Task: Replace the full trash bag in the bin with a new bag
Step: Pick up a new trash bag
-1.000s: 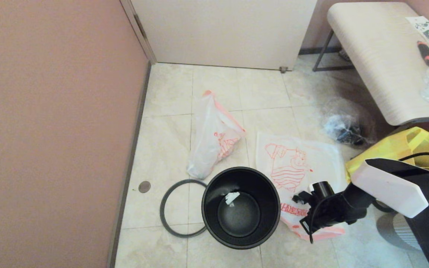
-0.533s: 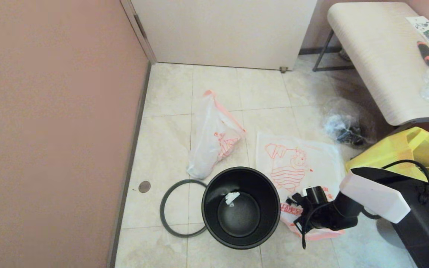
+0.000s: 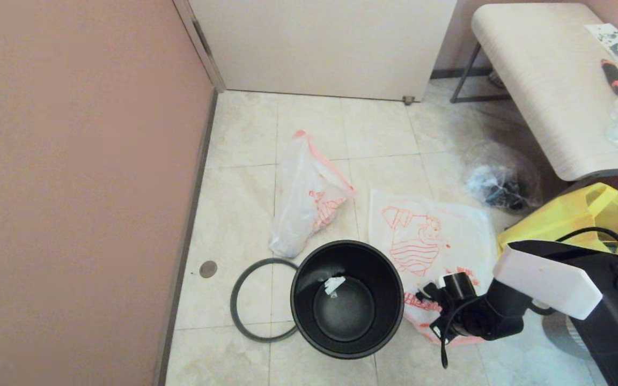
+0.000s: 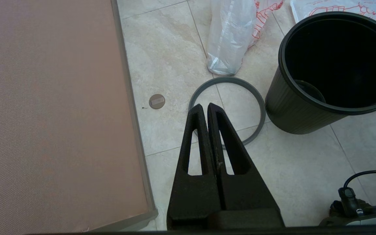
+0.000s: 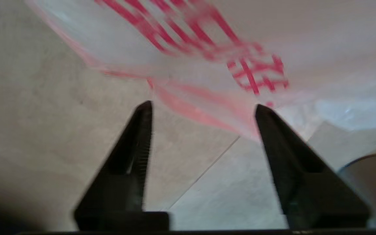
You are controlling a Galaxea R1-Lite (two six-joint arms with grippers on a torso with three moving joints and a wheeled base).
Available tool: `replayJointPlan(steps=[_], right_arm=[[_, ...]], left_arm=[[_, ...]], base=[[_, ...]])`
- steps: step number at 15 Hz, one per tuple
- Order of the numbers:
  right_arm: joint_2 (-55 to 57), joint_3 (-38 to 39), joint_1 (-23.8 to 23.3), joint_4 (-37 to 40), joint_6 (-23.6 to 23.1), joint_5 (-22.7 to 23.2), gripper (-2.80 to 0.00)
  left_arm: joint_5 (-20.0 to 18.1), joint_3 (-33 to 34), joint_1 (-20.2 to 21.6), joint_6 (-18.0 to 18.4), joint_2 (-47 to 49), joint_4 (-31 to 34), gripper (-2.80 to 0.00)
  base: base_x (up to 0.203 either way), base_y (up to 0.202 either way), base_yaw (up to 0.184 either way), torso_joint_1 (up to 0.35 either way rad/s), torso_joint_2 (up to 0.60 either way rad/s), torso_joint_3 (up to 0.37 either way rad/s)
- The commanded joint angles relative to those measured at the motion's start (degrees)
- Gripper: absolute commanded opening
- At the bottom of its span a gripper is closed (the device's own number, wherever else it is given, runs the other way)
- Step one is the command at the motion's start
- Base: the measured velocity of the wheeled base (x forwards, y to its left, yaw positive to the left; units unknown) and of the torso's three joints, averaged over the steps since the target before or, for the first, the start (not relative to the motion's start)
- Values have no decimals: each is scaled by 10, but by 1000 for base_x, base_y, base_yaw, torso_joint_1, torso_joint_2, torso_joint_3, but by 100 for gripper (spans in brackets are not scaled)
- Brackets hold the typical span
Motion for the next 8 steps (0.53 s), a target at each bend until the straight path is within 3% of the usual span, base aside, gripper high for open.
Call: replayJointPlan(steps=[1, 4, 8], right_arm=[[21, -30, 26, -4, -10, -15, 0], [33, -46, 64, -5, -40, -82, 0], [18, -44, 80, -38, -40, -83, 0]], left_arm=[[0, 2, 0, 1, 1, 0, -280], [0, 2, 0, 1, 1, 0, -280], [0, 2, 0, 1, 1, 0, -280]], base=[[0, 0, 0, 0, 0, 0], [0, 0, 0, 0, 0, 0], [0, 0, 0, 0, 0, 0]])
